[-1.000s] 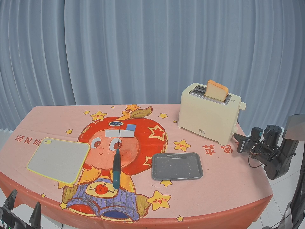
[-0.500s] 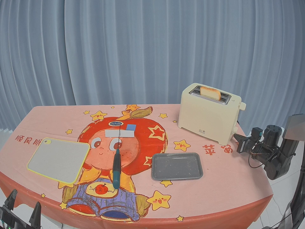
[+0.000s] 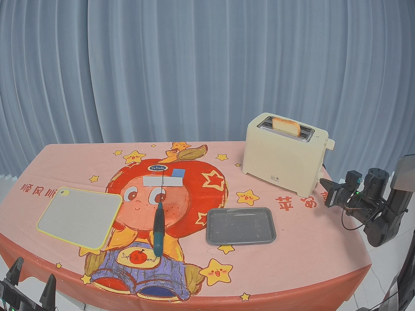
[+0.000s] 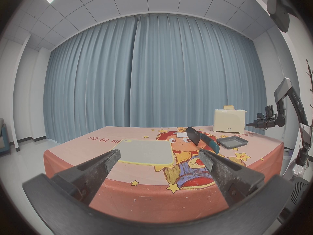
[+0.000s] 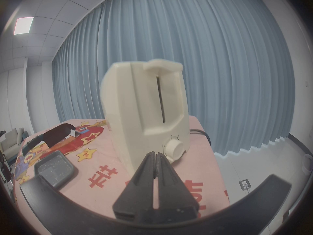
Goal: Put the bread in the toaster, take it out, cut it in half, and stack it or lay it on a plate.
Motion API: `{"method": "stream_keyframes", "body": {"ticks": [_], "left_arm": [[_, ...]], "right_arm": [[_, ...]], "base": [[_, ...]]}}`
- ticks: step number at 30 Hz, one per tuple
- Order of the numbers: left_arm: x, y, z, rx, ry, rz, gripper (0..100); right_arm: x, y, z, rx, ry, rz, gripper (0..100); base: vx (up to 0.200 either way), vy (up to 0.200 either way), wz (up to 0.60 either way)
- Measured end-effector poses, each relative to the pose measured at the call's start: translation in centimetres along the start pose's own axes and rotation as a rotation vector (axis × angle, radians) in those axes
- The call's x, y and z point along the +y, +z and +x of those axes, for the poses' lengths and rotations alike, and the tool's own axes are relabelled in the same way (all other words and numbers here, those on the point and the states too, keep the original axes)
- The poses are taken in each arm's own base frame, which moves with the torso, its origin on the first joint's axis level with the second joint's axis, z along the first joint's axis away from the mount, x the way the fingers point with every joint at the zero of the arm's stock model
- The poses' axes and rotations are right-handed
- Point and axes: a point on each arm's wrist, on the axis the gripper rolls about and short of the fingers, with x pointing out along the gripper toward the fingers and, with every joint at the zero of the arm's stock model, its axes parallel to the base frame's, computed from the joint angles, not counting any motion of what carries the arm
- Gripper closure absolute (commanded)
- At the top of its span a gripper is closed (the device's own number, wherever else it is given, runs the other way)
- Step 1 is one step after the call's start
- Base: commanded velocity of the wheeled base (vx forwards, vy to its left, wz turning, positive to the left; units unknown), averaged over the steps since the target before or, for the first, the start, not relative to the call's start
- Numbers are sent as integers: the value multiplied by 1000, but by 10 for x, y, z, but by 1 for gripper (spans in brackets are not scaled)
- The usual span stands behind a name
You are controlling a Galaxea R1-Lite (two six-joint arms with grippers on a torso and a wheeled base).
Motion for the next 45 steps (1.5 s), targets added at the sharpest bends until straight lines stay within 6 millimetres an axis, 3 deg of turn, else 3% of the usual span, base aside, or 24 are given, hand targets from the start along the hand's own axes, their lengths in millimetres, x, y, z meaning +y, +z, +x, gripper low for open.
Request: {"method": "stream_keyframes", "body": {"ticks": [14, 29, 30, 45], "left_arm": [[0, 0, 0, 0, 0, 0, 0], [0, 0, 0, 0, 0, 0, 0], [0, 0, 0, 0, 0, 0, 0], [0, 0, 0, 0, 0, 0, 0]], "right_arm": [[25, 49, -36, -116, 52, -35, 100], [30, 58, -42, -153, 64, -46, 100], [30, 58, -43, -153, 65, -47, 0], [38, 61, -49, -169, 62, -66, 0]], "base": [[0, 0, 0], [0, 0, 0], [0, 0, 0], [0, 0, 0]]}}
